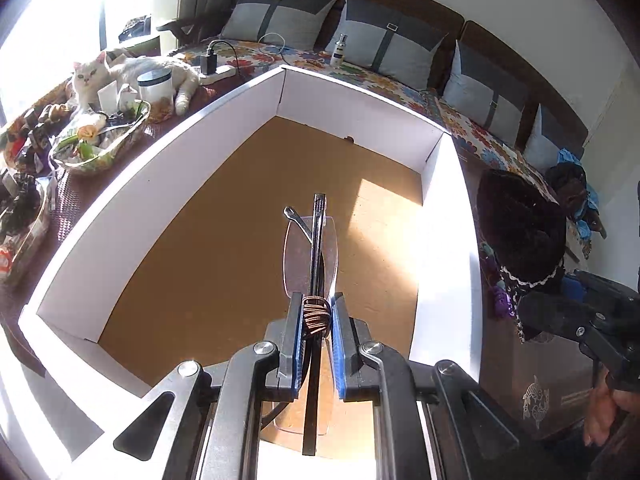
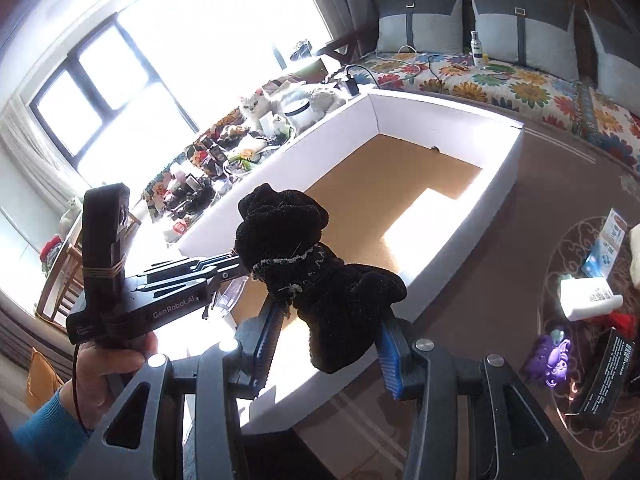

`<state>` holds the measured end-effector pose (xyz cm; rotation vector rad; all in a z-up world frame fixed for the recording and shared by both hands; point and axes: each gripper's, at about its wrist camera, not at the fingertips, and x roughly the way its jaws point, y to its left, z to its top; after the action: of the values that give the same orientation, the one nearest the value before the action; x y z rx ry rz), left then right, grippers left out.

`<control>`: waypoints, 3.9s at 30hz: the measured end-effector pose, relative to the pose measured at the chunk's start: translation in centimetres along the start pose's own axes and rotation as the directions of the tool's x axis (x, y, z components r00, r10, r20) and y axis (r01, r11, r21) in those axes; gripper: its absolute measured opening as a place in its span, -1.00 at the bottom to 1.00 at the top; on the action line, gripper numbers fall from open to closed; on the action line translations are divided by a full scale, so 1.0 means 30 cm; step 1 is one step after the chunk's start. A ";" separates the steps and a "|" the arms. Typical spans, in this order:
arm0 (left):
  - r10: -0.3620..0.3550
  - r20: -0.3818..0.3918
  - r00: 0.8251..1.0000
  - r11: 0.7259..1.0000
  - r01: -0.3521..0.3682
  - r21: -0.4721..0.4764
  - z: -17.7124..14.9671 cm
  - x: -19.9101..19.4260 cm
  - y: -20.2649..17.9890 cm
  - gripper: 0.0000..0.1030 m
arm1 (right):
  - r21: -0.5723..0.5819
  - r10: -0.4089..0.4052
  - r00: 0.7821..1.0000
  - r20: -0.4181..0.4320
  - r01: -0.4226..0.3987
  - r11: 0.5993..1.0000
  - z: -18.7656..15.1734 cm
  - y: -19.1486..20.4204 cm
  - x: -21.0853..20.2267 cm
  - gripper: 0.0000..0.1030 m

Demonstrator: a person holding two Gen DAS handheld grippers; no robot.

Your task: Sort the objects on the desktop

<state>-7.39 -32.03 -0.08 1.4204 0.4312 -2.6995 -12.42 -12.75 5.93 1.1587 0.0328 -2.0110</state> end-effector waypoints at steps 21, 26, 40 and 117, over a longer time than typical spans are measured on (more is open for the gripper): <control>-0.184 0.157 0.970 0.974 0.158 0.164 -0.195 -0.224 -0.390 0.47 | 0.017 -0.390 0.896 0.211 0.396 0.918 -0.422 -0.290 -0.269 0.79; -0.246 0.066 0.967 0.930 0.216 0.297 -0.339 -0.139 -0.685 0.75 | 0.109 -0.583 0.807 0.091 0.574 0.812 -0.707 -0.575 -0.388 0.79; -0.052 -0.085 0.995 0.897 0.084 0.434 -0.438 0.384 -1.069 0.75 | 0.230 -0.645 0.764 -0.029 0.633 0.739 -0.867 -0.949 -0.469 0.83; -0.056 -0.018 0.998 0.895 0.058 0.442 -0.295 0.515 -1.145 1.00 | 0.293 -0.612 0.790 -0.037 0.594 0.749 -0.841 -1.034 -0.455 1.00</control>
<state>-15.42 4.51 -9.97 1.5238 -0.1657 -2.9716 -10.76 26.63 -9.33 1.3932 0.0958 -2.7026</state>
